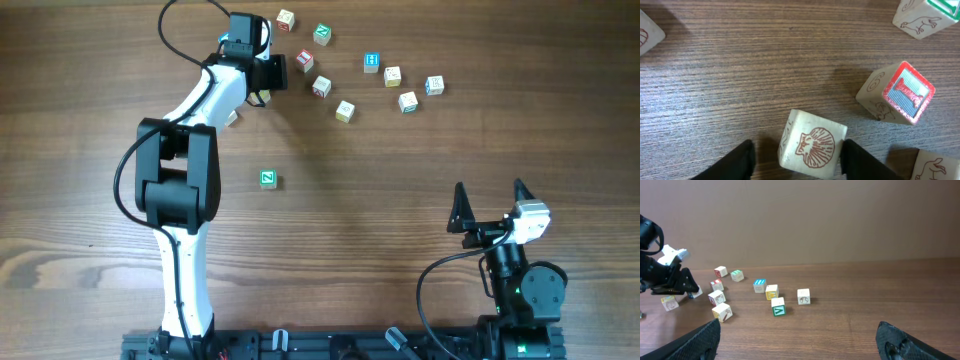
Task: Form a horizontal line
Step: 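Move the left gripper back to the cluster over a red-lettered block, then grasp the red-lettered block with the left gripper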
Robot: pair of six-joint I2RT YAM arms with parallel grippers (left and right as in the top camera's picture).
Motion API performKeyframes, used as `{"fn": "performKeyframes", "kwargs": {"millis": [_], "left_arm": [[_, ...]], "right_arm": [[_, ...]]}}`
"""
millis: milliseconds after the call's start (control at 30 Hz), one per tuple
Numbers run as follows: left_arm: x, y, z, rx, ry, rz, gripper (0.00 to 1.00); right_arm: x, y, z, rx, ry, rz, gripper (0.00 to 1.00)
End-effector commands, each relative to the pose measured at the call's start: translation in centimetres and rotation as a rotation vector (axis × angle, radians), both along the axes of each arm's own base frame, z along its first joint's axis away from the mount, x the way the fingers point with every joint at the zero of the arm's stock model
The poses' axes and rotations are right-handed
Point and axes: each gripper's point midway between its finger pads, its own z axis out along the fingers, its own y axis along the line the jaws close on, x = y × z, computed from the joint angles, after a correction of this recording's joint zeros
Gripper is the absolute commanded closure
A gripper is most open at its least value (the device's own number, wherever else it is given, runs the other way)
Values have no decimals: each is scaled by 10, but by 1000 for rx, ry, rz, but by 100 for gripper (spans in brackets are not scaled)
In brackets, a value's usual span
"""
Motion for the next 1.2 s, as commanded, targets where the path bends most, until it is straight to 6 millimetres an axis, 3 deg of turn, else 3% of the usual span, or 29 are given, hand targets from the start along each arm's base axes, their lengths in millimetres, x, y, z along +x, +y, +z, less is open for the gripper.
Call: {"fn": "performKeyframes", "kwargs": {"millis": [0,200,400,467,567,633,833,967,1167], "left_arm": [[-1,-4,-9,2,3,-23,51],[7,-5,-3,-5,-34,-22,62],[4,3,-10,31,-22,1,62],[5,7,-10,54,-26,17,56],[4,7,-10,54,-23,17,58],[4,7,-10,54,-23,17,69],[5,7,-10,53,-27,17,67],[17,8,19,53,-106,31,69],[17,8,115,22,-252,35,70]], "right_arm": [[-1,3,2,-10,-13,17,0],[-1,3,2,-10,-13,17,0],[-1,3,2,-10,-13,17,0],[-1,3,2,-10,-13,17,0],[-1,3,2,-10,-13,17,0],[-1,3,2,-10,-13,17,0],[-1,3,2,-10,-13,17,0],[-1,3,2,-10,-13,17,0],[-1,3,2,-10,-13,17,0]]}}
